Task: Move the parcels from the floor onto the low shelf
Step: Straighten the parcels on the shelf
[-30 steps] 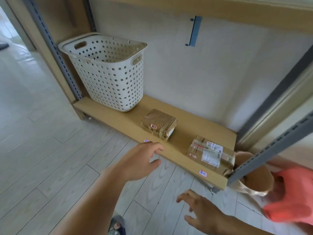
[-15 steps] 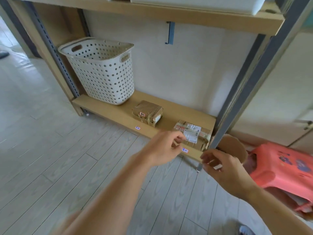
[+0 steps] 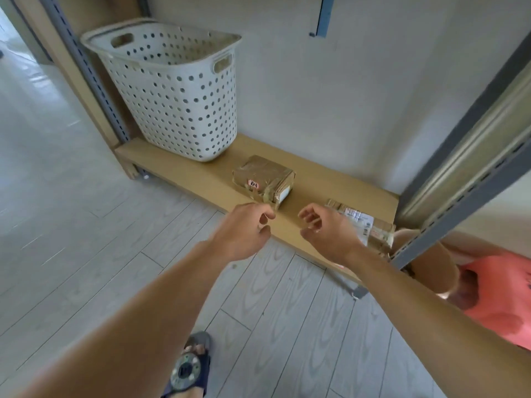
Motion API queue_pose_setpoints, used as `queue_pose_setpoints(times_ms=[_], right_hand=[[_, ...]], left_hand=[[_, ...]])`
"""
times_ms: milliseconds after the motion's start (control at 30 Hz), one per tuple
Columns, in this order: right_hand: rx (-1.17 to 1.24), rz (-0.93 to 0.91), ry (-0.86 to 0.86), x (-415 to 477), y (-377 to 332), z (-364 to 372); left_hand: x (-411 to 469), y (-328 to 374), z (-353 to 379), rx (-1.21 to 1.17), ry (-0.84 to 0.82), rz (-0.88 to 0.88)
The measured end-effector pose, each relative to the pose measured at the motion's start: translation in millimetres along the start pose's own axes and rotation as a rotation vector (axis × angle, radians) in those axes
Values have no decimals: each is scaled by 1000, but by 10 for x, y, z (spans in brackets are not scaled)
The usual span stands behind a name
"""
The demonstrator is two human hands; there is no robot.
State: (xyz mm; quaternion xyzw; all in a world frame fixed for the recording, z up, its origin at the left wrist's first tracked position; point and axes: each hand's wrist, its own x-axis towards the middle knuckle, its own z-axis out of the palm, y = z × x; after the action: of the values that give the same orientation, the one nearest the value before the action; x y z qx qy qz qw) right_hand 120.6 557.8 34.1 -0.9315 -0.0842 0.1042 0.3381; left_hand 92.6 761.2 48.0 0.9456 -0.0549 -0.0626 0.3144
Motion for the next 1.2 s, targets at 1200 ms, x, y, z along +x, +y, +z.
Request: queue_pose_setpoints(times_ms=[1200], right_hand=[[-88, 27, -238, 2095, 74, 847]], left_hand=[[1989, -1475, -169, -838, -80, -684]])
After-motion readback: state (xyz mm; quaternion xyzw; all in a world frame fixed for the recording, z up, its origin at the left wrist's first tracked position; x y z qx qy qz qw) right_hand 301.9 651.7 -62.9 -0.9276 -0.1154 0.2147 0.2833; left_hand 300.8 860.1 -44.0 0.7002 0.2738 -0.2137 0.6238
